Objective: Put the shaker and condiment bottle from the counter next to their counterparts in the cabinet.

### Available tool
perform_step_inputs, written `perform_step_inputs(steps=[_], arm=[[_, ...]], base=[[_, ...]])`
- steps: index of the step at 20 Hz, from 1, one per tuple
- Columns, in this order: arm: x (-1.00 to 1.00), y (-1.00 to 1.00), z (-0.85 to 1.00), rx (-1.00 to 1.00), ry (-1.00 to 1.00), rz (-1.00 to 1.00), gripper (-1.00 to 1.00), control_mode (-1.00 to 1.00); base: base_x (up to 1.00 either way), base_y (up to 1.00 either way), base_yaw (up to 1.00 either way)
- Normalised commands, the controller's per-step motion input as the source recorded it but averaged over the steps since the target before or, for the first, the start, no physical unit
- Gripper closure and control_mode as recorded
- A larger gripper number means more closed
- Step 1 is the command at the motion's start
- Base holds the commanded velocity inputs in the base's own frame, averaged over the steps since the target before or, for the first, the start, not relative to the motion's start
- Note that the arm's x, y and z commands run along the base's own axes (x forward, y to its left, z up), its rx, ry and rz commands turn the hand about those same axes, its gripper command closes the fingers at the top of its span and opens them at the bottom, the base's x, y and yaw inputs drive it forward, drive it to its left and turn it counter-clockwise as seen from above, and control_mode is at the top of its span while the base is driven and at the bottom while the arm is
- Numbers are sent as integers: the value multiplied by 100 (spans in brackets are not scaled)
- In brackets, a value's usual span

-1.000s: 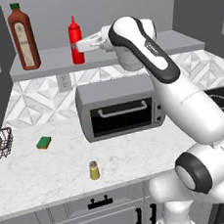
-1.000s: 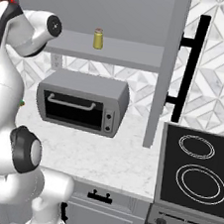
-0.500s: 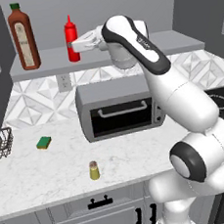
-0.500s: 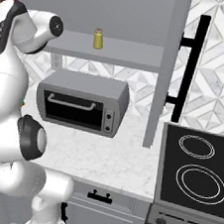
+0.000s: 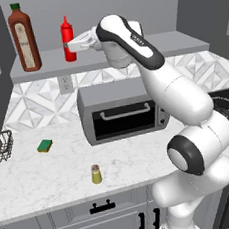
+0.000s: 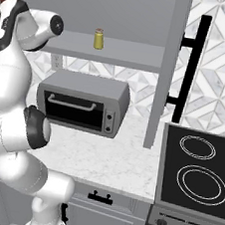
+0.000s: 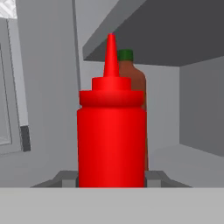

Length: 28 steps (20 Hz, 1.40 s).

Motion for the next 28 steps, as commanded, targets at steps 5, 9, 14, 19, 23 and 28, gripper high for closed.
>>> perform_step_inputs(steps=[5, 9, 14, 19, 23, 28], arm=[[25, 8, -2, 0, 0, 0, 100, -100], [27, 18, -8, 0, 0, 1, 100, -100], [27, 20, -9, 0, 0, 2, 100, -100], [15, 11, -11, 0, 0, 4, 100, -100], [4, 7, -17, 0, 0, 5, 100, -100], [7, 11, -18, 0, 0, 4, 100, -100]], base=[[0, 0, 0], [0, 0, 0], [0, 0, 0], [0, 0, 0], [0, 0, 0], [0, 0, 0]])
